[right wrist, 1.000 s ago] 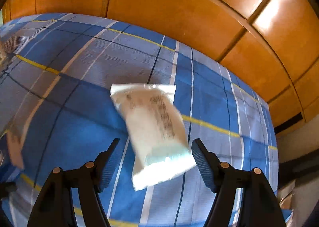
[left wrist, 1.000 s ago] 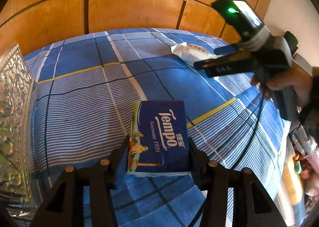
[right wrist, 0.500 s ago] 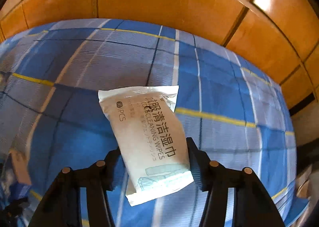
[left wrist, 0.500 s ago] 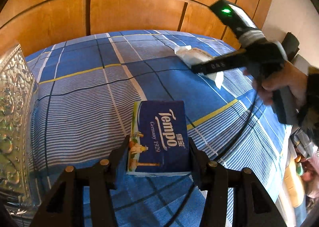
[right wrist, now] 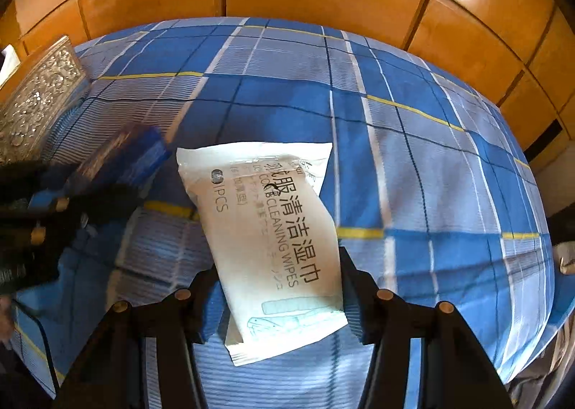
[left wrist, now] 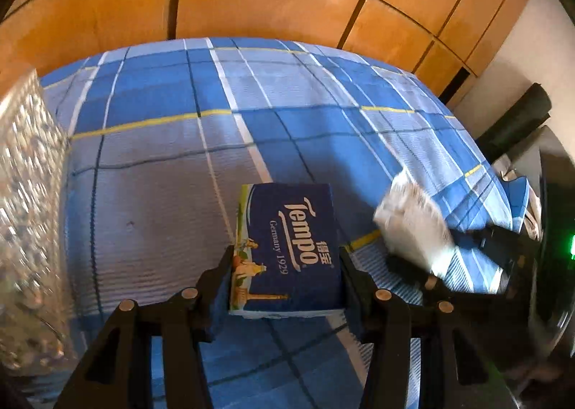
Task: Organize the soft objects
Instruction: 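Carry the Tempo pack to the tray and release it with the left gripper, then carry the white wipes packet to the tray and release it with the right gripper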
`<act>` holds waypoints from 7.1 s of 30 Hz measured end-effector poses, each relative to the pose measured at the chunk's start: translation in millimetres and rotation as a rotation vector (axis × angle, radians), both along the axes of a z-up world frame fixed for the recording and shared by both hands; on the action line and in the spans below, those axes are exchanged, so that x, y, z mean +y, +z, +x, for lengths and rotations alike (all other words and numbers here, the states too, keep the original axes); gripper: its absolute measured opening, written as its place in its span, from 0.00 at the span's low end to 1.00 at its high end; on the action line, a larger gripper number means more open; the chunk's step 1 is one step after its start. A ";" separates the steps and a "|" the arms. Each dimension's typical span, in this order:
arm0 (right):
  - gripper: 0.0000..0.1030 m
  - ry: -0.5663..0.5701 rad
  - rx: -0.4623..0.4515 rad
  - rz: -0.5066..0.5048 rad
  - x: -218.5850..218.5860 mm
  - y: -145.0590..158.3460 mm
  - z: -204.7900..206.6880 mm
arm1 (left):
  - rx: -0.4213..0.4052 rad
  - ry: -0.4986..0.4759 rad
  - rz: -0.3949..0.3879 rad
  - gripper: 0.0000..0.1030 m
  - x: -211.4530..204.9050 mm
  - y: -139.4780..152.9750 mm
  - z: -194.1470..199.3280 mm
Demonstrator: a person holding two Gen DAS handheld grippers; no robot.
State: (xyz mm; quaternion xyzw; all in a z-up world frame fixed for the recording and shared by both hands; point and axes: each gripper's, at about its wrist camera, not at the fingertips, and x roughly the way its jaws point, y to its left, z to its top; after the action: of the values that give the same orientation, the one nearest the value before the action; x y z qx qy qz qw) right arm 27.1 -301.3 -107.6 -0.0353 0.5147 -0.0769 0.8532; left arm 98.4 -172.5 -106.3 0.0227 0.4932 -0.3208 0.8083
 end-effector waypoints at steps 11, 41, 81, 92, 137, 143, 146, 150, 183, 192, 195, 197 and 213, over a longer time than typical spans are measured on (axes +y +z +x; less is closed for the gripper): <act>0.53 -0.085 -0.062 0.036 -3.2 -3.2 -5.5 | -0.124 0.047 0.052 0.50 -12.0 79.4 60.0; 0.53 -0.109 -0.074 0.001 3.9 -3.9 -8.1 | -0.221 0.707 0.212 0.51 349.9 141.1 129.0; 0.49 -0.136 -0.077 -0.145 22.6 -5.8 -7.1 | -0.180 0.886 0.282 0.61 439.3 13.1 -29.5; 0.49 -0.180 -0.083 -0.114 20.3 -4.9 -6.6 | -0.275 0.898 0.275 0.68 432.9 40.1 -57.7; 0.48 0.131 -0.020 0.065 145.9 112.4 177.7 | -0.299 0.834 0.223 0.68 400.8 57.3 -96.0; 0.48 0.204 -0.004 0.038 185.6 121.6 204.5 | -0.285 0.828 0.219 0.68 399.8 54.6 -95.3; 0.48 0.237 -0.002 0.037 206.1 125.7 214.8 | -0.287 0.823 0.218 0.68 399.5 55.6 -95.7; 0.48 0.288 -0.013 0.046 240.9 132.9 229.7 | -0.291 0.825 0.216 0.68 402.2 58.3 -99.0; 0.48 0.862 -0.061 0.144 449.5 94.0 106.1 | -0.291 0.947 0.234 0.71 438.4 60.4 -119.7; 0.48 0.857 -0.019 0.095 448.6 56.5 61.1 | -0.304 0.965 0.224 0.73 439.4 63.6 -122.3; 0.48 0.853 -0.036 0.079 445.3 48.9 42.8 | -0.304 0.973 0.222 0.73 440.6 63.1 -122.4; 0.48 0.851 -0.036 0.083 444.0 43.2 33.3 | -0.302 0.978 0.221 0.74 441.2 62.7 -122.2; 0.48 0.792 -0.051 -0.060 475.0 17.4 74.2 | -0.290 0.995 0.212 0.81 444.2 60.6 -122.3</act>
State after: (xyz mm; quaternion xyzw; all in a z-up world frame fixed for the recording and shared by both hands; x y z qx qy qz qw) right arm 101.4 173.8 -90.2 -0.2539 0.4377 0.2424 0.8278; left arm -23.9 271.7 -45.8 -0.0885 0.3572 0.1597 0.9160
